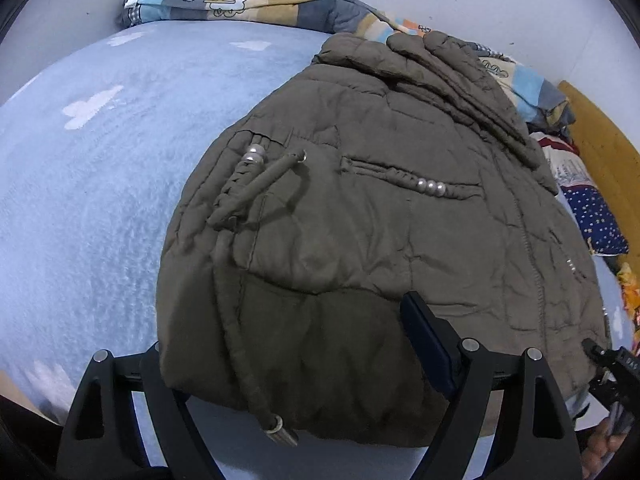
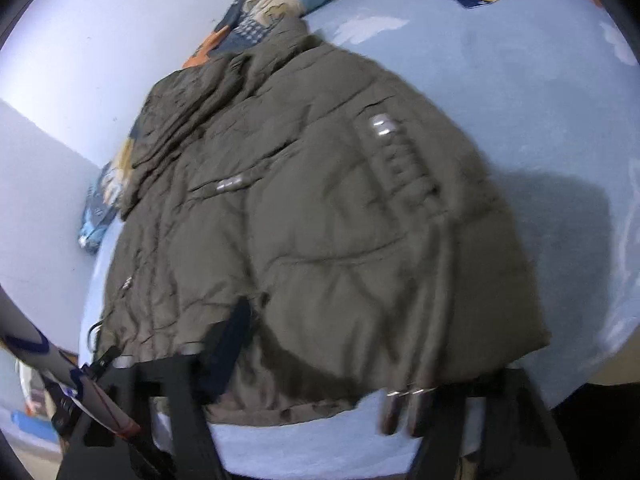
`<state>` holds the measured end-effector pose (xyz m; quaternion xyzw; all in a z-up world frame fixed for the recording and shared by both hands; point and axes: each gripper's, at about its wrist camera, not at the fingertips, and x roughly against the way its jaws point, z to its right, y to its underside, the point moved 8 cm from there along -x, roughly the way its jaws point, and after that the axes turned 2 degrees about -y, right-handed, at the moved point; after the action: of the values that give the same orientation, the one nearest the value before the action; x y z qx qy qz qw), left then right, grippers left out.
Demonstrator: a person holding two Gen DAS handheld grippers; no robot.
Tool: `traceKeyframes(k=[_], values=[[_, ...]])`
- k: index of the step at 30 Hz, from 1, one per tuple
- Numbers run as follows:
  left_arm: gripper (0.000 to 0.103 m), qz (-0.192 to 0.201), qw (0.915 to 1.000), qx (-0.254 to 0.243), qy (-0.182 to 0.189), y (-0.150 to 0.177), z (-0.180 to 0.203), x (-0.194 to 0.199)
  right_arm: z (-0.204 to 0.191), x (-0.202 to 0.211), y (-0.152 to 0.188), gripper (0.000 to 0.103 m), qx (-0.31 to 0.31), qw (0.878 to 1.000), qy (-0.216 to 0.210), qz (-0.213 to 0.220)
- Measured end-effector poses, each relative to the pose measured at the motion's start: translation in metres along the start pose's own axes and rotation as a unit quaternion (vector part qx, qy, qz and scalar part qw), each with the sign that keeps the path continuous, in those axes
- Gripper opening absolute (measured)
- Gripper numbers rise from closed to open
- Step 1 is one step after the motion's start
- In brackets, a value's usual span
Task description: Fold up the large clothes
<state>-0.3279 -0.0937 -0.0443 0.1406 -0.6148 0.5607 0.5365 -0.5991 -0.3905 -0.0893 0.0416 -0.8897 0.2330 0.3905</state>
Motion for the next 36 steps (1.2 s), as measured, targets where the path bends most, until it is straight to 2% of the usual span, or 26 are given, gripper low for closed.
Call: traceKeyframes(k=[2,4,9,17,28,33,36], values=[[0.086,0.006,0.9998,-0.01,-0.014,-0.001,0.003,-0.004,0.004,-0.001,-0.001,0.051,-0.014,1.0,-0.006,0.0],[0.088,0.012,0.9992,-0.022,-0.03,0.0,0.005,-0.005,0.001,-0.005,-0.001,0.051,0.004,1.0,0.006,0.0],[0.09,0.024,0.9973,-0.04,-0.057,0.002,0.007,-0.007,0.006,-0.009,-0.004,0.056,-0.006,1.0,-0.006,0.01],[0.091,0.028,0.9961,-0.049,-0.067,0.002,0.008,-0.01,-0.006,-0.008,0.004,0.075,0.053,0.998,0.011,0.011],[0.092,0.029,0.9956,-0.052,-0.072,0.002,0.01,-0.011,-0.001,-0.004,0.001,0.075,0.002,1.0,-0.02,0.021],[0.092,0.03,0.9954,-0.053,-0.073,0.002,0.01,-0.01,0.006,-0.002,-0.003,0.075,-0.044,0.998,-0.048,0.023],[0.092,0.031,0.9951,-0.056,-0.075,0.001,0.01,-0.01,0.005,0.001,-0.005,0.072,-0.044,0.998,-0.046,0.018]])
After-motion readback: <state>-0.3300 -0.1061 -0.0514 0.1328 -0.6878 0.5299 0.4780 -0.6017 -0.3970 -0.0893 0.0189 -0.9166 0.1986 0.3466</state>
